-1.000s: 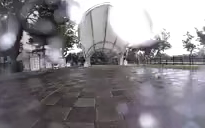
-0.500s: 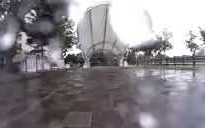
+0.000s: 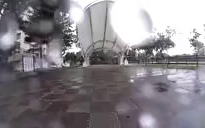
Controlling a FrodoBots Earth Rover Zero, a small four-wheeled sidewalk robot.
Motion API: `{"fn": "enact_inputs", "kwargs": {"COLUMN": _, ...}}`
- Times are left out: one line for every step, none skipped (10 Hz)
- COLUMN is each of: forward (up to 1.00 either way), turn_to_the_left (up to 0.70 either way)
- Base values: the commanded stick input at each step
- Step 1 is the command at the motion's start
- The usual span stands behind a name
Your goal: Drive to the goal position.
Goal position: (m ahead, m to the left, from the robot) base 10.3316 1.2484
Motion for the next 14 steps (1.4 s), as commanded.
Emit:
{"fn": "enact_inputs", "kwargs": {"forward": 1.0, "turn_to_the_left": 0.0}}
{"fn": "enact_inputs", "kwargs": {"forward": 1.0, "turn_to_the_left": 0.0}}
{"fn": "enact_inputs", "kwargs": {"forward": 1.0, "turn_to_the_left": 0.0}}
{"fn": "enact_inputs", "kwargs": {"forward": 1.0, "turn_to_the_left": 0.0}}
{"fn": "enact_inputs", "kwargs": {"forward": 1.0, "turn_to_the_left": 0.0}}
{"fn": "enact_inputs", "kwargs": {"forward": 1.0, "turn_to_the_left": 0.0}}
{"fn": "enact_inputs", "kwargs": {"forward": 1.0, "turn_to_the_left": 0.0}}
{"fn": "enact_inputs", "kwargs": {"forward": 1.0, "turn_to_the_left": 0.0}}
{"fn": "enact_inputs", "kwargs": {"forward": 1.0, "turn_to_the_left": 0.0}}
{"fn": "enact_inputs", "kwargs": {"forward": 1.0, "turn_to_the_left": 0.0}}
{"fn": "enact_inputs", "kwargs": {"forward": 1.0, "turn_to_the_left": 0.0}}
{"fn": "enact_inputs", "kwargs": {"forward": 1.0, "turn_to_the_left": 0.0}}
{"fn": "enact_inputs", "kwargs": {"forward": 1.0, "turn_to_the_left": 0.0}}
{"fn": "enact_inputs", "kwargs": {"forward": 1.0, "turn_to_the_left": 0.0}}
